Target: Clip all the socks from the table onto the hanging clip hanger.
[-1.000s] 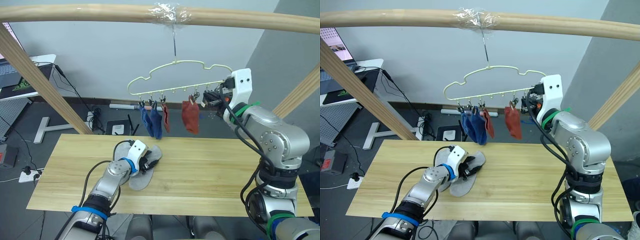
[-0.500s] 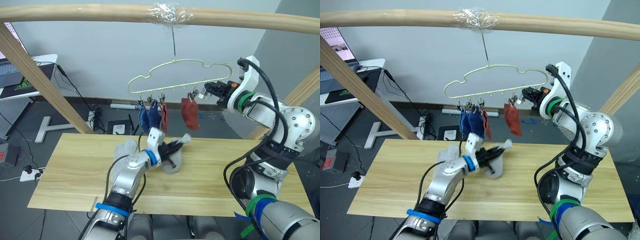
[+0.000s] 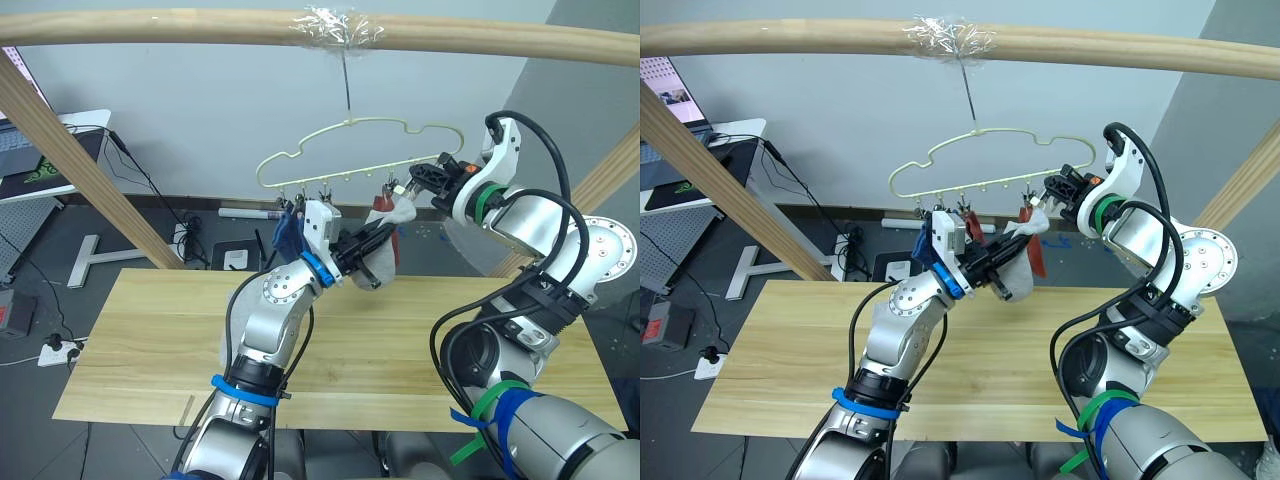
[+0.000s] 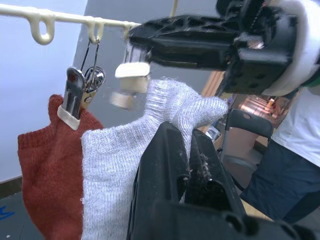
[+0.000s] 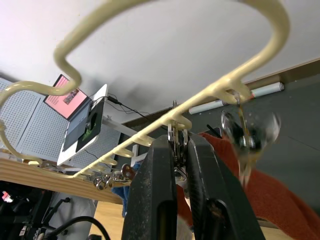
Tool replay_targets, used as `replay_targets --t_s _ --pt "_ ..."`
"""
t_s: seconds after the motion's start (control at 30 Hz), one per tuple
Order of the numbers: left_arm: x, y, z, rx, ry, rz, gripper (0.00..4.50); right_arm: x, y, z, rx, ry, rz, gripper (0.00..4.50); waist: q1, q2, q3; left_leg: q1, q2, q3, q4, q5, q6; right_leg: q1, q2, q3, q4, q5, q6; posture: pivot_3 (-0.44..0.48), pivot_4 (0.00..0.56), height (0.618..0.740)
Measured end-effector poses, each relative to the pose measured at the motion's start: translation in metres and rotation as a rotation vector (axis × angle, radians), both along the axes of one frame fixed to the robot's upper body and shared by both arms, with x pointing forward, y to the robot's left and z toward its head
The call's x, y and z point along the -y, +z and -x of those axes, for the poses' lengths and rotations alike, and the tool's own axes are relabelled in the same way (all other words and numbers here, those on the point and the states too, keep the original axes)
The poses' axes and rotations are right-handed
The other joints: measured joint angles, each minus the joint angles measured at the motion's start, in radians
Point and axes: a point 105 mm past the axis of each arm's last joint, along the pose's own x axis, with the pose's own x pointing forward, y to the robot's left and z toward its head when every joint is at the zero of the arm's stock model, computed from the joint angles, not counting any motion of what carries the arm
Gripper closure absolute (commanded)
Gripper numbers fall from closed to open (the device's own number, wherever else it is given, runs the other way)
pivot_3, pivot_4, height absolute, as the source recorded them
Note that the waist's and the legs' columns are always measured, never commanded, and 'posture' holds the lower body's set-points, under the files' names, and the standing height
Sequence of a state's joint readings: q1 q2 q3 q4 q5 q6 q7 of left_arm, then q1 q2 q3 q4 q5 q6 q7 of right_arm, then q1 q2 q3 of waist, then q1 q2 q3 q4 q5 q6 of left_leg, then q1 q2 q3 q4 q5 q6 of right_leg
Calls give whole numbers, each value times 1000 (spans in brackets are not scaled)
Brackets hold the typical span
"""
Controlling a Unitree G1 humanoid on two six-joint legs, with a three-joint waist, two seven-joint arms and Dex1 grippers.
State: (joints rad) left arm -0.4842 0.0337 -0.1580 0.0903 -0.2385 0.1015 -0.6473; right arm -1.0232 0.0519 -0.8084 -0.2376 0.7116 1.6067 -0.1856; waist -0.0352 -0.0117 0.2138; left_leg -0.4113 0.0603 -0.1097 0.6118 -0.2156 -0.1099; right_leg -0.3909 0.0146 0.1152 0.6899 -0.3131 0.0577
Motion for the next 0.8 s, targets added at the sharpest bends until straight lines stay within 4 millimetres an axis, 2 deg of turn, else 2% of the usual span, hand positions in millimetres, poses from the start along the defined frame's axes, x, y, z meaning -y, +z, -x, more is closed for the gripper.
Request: replay_targets --t_s 0.27,0.53,0.8 --pt "-5 -10 -8 -50 35 6 4488 -1 0 3 -4 11 -15 4500 -5 0 0 0 0 0 0 0 0 0 0 0 0 0 0 11 177 740" --pt "-4 2 -12 -32 44 64 4488 0 -1 6 -12 22 -9 4500 -8 0 0 -1 0 0 0 0 0 0 0 0 -1 0 0 8 178 740" --pt "-3 2 -11 -33 37 71 4488 -2 -1 7 -24 29 -14 4500 -11 0 0 -2 0 0 0 0 0 0 0 0 -1 0 0 10 177 740"
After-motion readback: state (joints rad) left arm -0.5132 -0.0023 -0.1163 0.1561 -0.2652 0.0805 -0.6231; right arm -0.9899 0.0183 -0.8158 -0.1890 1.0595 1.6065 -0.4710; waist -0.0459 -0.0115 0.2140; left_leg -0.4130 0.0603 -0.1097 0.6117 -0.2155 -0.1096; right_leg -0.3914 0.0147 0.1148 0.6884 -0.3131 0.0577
